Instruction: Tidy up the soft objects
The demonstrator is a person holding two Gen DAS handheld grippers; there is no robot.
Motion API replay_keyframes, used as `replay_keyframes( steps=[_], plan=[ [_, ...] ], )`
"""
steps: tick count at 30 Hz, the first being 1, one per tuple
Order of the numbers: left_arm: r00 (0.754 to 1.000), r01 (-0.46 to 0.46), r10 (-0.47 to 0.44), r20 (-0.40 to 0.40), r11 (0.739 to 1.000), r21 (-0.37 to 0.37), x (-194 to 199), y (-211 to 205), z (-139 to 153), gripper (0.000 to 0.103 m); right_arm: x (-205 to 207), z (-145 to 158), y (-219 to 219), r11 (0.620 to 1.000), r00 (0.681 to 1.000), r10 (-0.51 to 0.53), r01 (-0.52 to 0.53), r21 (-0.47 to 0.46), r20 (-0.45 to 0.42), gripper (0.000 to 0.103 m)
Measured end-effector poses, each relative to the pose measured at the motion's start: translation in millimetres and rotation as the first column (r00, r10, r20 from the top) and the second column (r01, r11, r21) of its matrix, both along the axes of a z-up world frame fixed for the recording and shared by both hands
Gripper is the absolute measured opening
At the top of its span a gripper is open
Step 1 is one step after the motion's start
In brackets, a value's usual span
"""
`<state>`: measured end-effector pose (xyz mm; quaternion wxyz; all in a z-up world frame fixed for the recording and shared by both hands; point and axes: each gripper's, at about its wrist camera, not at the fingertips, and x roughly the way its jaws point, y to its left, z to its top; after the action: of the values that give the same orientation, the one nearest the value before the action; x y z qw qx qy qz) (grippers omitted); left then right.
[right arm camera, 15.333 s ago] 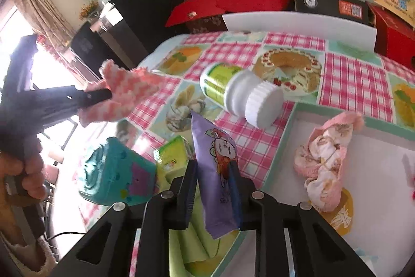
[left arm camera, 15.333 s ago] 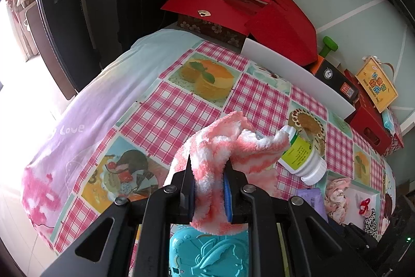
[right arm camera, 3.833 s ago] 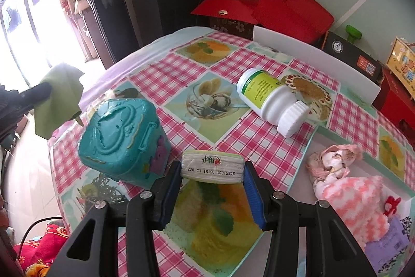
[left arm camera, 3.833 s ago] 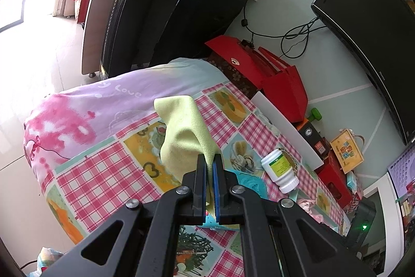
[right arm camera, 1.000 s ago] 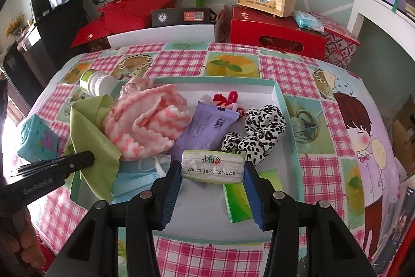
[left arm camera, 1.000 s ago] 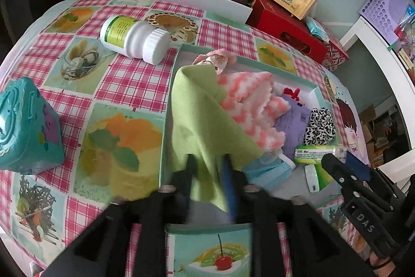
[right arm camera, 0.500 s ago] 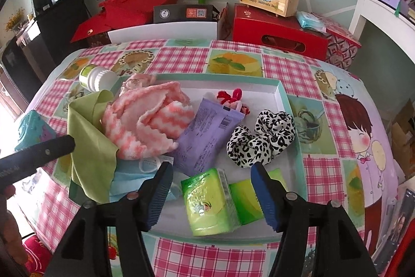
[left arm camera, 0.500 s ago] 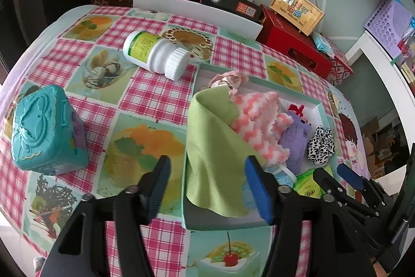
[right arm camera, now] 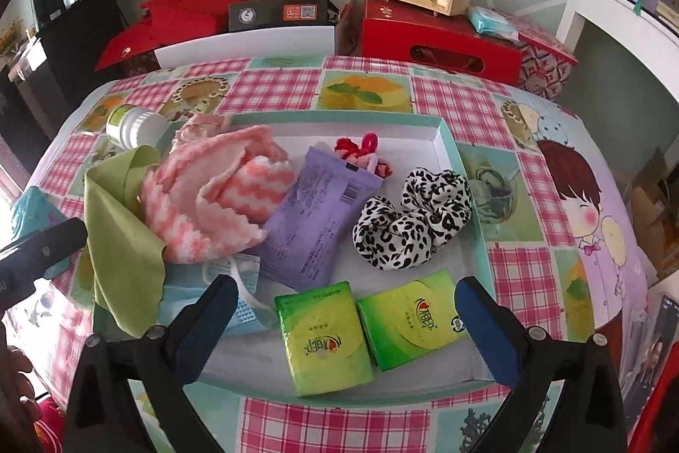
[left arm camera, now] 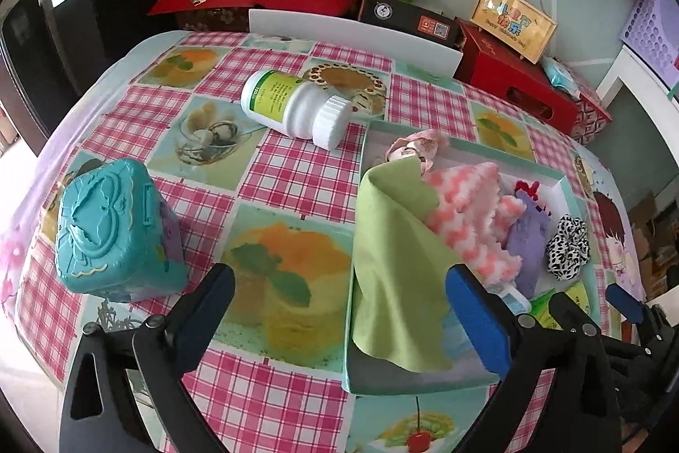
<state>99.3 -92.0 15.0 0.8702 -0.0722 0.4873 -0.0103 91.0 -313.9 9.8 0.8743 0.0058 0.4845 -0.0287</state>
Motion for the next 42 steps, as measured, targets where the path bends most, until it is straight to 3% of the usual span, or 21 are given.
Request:
replay_keyframes(
  steps=[7,14,22,32,42],
  plan=[
    [1.0,-0.003,0.002,0.006,0.999,0.05,-2,-1,3,0.099,-2,0,0,1.0,1.0,-0.013,0.013,-0.013,-0.013,0.103],
    [0.997,0.01,-0.026,0.067,0.976,0.219,-21,-1,16,0.099,-19,8,4,0.999,1.0,-0.029,0.029,-0.013,-0.002,0.103],
    [0.997,-0.038,0.017,0.081,0.963,0.267,-45,13,18,0.099,-48,1,13,0.999,0.999,-0.03,0.029,-0.018,-0.035,0.103],
    [1.0,0.029,-0.031,0.004,0.971,0.239,-63,17,11,0.099,-71,1,27,1.0,0.999,-0.021,0.019,-0.024,-0.049,0.103],
    [0.999,0.009,0.002,-0.046,0.974,0.228,-72,26,-2,0.099,-76,-6,38,1.0,0.998,0.0,-0.002,-0.024,-0.067,0.103]
  ],
)
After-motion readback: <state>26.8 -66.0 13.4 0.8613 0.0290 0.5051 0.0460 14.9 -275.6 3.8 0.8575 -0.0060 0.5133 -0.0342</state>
